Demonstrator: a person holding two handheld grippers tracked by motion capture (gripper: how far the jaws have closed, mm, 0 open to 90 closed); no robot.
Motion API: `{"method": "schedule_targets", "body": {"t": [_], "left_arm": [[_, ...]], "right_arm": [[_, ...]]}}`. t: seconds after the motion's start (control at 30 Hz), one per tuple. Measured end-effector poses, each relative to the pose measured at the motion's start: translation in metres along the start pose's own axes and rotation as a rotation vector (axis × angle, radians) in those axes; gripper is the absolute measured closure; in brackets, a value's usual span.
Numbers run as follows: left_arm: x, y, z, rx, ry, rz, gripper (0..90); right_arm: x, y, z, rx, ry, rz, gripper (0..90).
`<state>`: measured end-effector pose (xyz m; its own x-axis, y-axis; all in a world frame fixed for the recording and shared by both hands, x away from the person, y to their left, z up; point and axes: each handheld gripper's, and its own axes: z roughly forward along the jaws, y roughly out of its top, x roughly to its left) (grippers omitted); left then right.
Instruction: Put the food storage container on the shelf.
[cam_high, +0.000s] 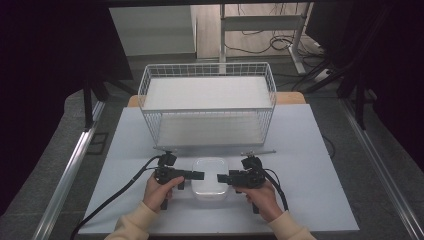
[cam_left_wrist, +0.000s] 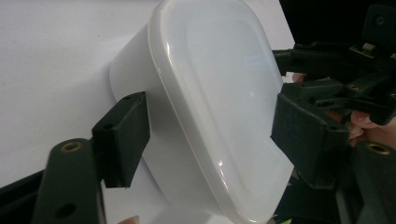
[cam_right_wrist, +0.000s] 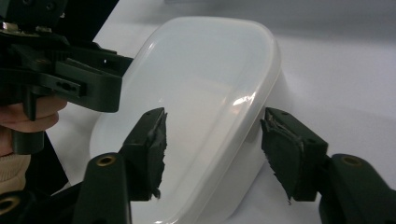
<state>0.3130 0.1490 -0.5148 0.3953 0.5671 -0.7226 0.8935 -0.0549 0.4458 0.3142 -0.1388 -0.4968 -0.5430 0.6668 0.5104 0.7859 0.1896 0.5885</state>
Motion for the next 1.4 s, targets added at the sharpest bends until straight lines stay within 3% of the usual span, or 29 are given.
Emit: {"method": "schedule_targets", "body": {"t": [0.03, 0.23, 0.37, 0.6, 0.73, 1.4], "left_arm": [[0.0, 0.0, -0.001, -0.001, 0.007, 0.003, 33.0], [-0.005, -0.002, -0.006, -0.033, 0.07, 0.02, 44.3], [-0.006, -0.004, -0.01, -0.065, 0.077, 0.022, 50.6], [-0.015, -0.008, -0.022, -0.126, 0.078, 0.065, 66.2], [-0.017, -0.01, -0.025, -0.134, 0.077, 0.079, 71.3], [-0.025, -0.013, -0.036, -0.185, 0.073, 0.149, 78.6]], "right_arm": [[-0.001, 0.0, -0.002, -0.016, -0.002, 0.006, 48.6], [-0.002, 0.0, -0.008, -0.048, 0.016, 0.027, 58.5], [0.0, 0.0, -0.012, -0.061, 0.032, 0.03, 62.5], [0.003, -0.002, -0.02, -0.079, 0.033, 0.016, 69.5], [0.003, -0.003, -0.021, -0.084, 0.032, 0.012, 70.3], [0.011, -0.003, -0.033, -0.127, 0.032, -0.065, 78.8]]}}
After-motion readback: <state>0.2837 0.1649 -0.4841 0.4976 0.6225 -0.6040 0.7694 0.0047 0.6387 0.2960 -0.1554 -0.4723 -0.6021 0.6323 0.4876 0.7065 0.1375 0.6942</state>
